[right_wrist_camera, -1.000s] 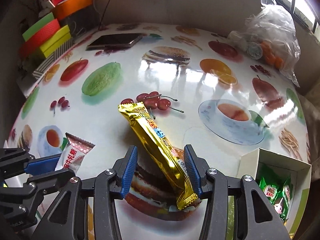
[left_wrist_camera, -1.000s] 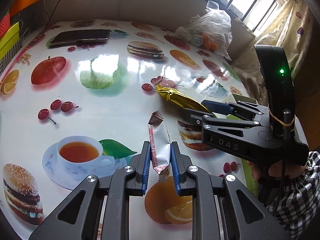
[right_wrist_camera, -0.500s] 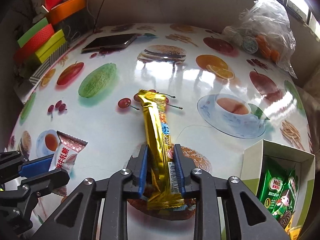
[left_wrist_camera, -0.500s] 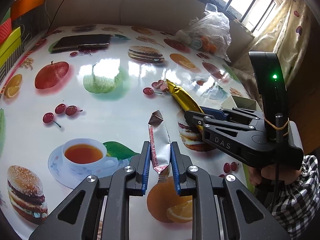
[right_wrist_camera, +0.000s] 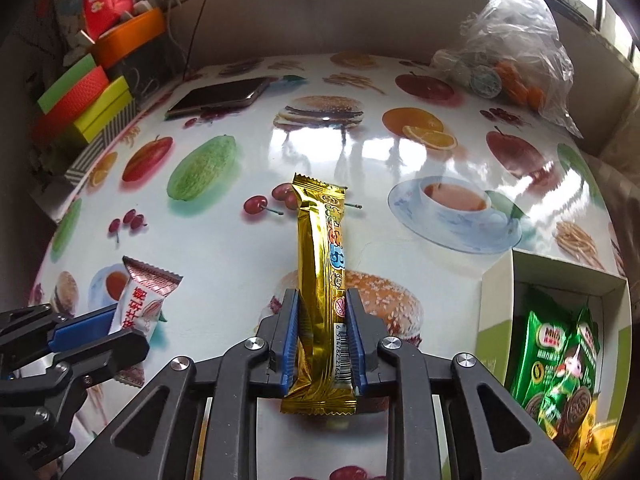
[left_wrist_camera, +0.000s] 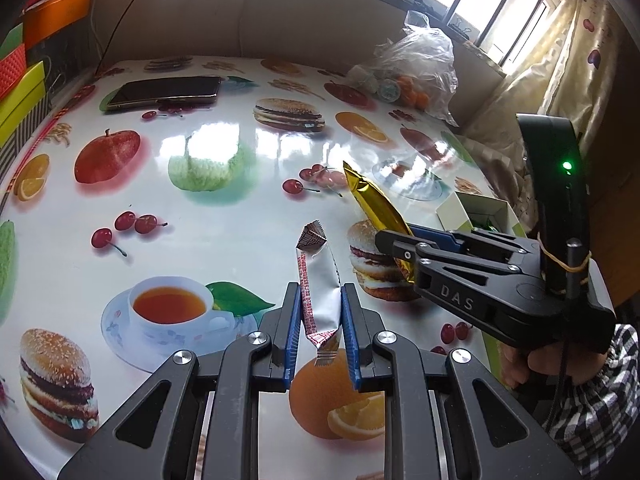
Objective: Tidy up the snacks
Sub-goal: 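Lift and carry the biscuit bar and gold bar over the green box with both grippers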
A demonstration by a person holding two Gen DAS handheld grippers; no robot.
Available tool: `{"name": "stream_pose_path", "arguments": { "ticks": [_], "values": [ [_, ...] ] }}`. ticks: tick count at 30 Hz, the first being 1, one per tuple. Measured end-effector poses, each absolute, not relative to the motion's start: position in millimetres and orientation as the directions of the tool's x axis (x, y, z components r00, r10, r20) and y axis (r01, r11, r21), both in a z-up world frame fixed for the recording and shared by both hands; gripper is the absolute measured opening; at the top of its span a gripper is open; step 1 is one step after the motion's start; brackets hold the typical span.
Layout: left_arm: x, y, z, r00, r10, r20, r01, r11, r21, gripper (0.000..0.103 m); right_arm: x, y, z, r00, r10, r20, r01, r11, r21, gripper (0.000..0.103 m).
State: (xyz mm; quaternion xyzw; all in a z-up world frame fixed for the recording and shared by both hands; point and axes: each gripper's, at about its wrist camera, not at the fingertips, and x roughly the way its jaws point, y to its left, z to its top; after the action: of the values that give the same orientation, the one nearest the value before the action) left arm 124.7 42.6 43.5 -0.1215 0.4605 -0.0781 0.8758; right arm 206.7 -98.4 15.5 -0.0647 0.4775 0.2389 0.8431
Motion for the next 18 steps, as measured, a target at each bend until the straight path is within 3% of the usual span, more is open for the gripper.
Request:
{"name": "stream_pose_path", "arguments": {
  "ticks": [18],
  "values": [
    [111.1, 37.2, 58.2, 0.586, -0.244, -0.773, 0.038, 0.961, -0.275, 0.02, 163.3, -111.8, 37.9, 0.458, 0.381, -0.803, -0.429, 0.886, 0.176, 0.022]
  ]
}}
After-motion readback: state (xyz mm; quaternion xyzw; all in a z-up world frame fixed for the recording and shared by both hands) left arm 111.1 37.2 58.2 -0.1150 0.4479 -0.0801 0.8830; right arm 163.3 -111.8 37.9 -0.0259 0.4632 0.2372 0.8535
